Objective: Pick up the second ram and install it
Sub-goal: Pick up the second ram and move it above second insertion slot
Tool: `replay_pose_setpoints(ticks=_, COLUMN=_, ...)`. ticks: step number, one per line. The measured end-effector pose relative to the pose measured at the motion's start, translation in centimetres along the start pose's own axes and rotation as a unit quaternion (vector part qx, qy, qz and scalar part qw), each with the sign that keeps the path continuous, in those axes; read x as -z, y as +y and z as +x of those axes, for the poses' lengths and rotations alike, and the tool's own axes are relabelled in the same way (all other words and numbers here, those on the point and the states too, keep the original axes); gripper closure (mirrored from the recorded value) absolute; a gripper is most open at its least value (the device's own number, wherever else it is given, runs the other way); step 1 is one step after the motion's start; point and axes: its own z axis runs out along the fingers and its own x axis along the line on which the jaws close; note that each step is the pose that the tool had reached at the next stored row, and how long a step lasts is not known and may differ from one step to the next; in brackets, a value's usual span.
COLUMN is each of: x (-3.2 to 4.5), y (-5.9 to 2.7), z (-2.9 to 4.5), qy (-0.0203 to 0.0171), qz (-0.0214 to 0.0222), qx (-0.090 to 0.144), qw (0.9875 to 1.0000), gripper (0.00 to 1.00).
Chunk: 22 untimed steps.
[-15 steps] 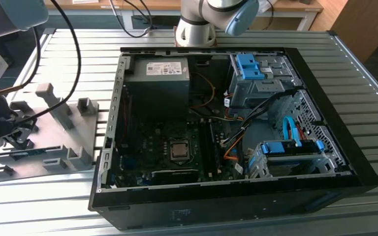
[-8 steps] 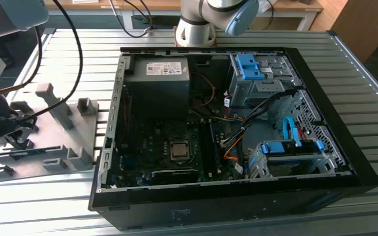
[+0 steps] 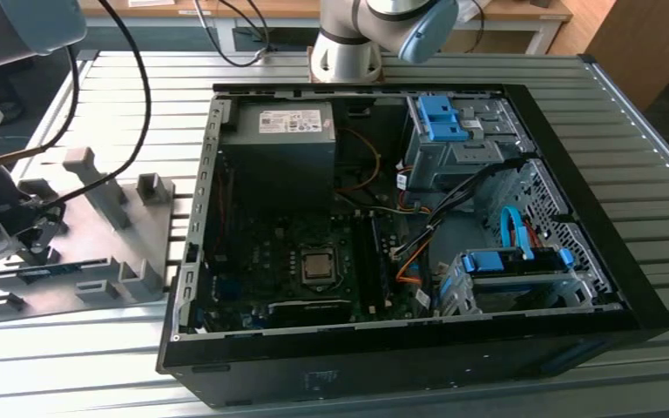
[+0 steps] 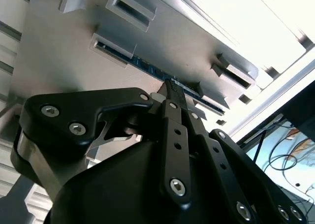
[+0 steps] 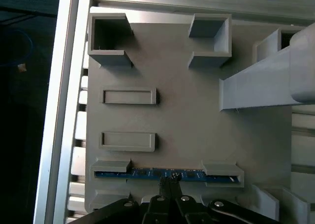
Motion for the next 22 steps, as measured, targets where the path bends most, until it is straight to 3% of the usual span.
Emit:
replay_pose_setpoints(ticks=11, x=0.00, y=0.00, z=0.00, qy=0.0012, qz=0.0013, qx=0.042, qw=0.9991, gripper=0.90)
replay_pose_setpoints(ticks=22, x=0.01, y=0.00, z=0.00, qy=0.0022, qz=0.0023, qx=0.076, qw=0.9971, gripper=0.90)
